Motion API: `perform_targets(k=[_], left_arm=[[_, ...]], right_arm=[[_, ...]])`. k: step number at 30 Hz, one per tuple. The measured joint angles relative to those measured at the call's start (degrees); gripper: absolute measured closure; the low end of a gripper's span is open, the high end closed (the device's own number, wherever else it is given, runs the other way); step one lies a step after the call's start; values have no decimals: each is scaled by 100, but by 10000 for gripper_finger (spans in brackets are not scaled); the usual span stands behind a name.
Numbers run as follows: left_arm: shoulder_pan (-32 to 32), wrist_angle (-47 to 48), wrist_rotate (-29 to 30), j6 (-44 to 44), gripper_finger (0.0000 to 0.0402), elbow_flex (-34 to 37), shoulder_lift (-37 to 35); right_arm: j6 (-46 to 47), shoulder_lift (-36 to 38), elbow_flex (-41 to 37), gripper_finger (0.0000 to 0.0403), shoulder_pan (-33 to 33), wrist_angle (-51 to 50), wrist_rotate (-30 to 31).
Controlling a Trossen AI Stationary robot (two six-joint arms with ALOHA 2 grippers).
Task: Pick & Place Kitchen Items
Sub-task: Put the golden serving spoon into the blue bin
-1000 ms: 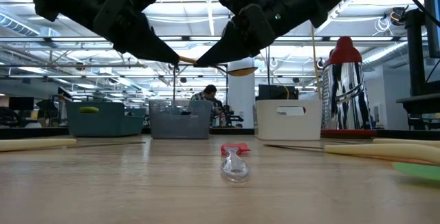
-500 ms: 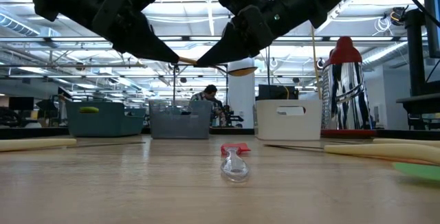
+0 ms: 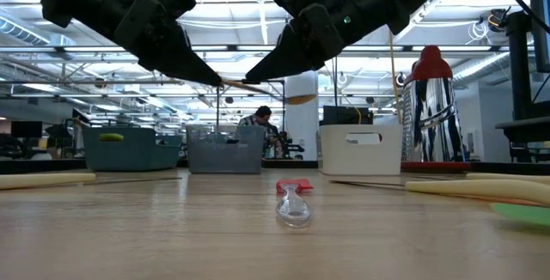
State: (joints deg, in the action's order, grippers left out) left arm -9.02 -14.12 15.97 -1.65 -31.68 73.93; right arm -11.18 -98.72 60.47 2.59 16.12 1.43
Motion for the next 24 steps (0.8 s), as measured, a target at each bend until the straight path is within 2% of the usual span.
perform_targets(k=[5, 11, 16, 19, 24], left_arm=[[-99, 406, 110, -616, 391, 0, 0], [-387, 740, 1022, -1087, 387, -2, -124], [-555, 1154, 1329, -1621, 392, -2, -546], [-592, 1634, 1774, -1958, 391, -2, -923], [-531, 2892, 2848, -2421, 391, -2, -1612]], right_arm=[[16, 0, 0, 291, 19, -2, 0], [172, 0, 0, 276, 127, -2, -11], [471, 0, 0, 279, 166, -2, -7], [496, 0, 0, 283, 166, -7, -9], [496, 0, -2, 286, 164, 1, -5]])
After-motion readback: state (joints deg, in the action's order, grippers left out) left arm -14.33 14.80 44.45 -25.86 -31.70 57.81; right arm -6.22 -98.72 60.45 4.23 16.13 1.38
